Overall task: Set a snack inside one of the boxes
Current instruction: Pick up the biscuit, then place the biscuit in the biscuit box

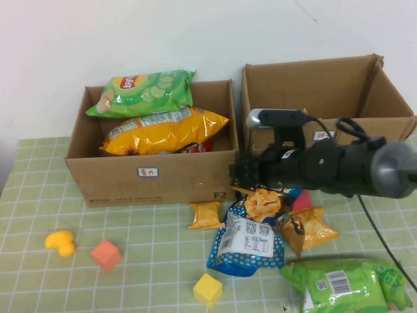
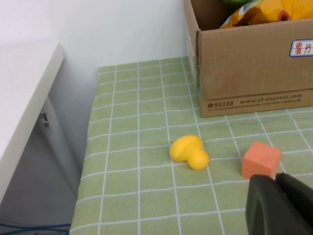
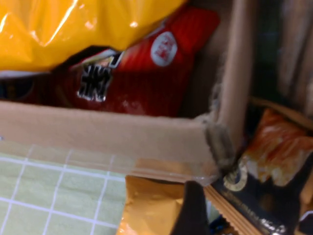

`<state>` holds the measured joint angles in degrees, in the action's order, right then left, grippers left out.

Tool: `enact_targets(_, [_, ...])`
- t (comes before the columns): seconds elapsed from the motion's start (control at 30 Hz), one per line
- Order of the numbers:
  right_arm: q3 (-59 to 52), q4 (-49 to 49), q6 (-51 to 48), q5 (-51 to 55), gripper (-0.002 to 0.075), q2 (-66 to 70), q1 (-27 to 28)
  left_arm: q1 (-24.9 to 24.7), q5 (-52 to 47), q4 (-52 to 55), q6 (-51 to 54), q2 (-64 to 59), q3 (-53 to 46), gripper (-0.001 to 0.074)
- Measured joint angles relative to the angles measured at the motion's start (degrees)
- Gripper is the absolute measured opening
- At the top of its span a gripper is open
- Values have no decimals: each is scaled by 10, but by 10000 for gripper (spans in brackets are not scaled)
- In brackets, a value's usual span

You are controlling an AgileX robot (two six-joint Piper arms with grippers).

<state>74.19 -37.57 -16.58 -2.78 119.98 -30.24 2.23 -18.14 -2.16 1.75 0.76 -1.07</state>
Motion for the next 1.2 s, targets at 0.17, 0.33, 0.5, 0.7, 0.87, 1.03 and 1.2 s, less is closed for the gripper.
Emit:
enact_targets(0.17, [7,-9,0,-2,534,22,-3,0,0,0,0,0,0,-2])
enact_targets(0.33, [9,-20,0,-15,534,41,-3,0,0,0,0,0,0,-3])
enact_targets(0.5, [21,-21,0,-28,514,60,-3,0,0,0,0,0,0,-3])
enact_targets(0.7, [24,-21,-4,-35,176,63,-3,0,-1,0,0,0,0,-3])
enact_targets(0.87, [24,-13,-8,22,53,33,-3,0,-1,0,0,0,0,-2])
enact_targets(1.03, [24,22,-14,109,40,-48,-3,0,-1,0,1,0,0,-2])
enact_targets(1.2, [24,52,-73,175,33,-151,-3,0,-1,0,1,0,0,-2])
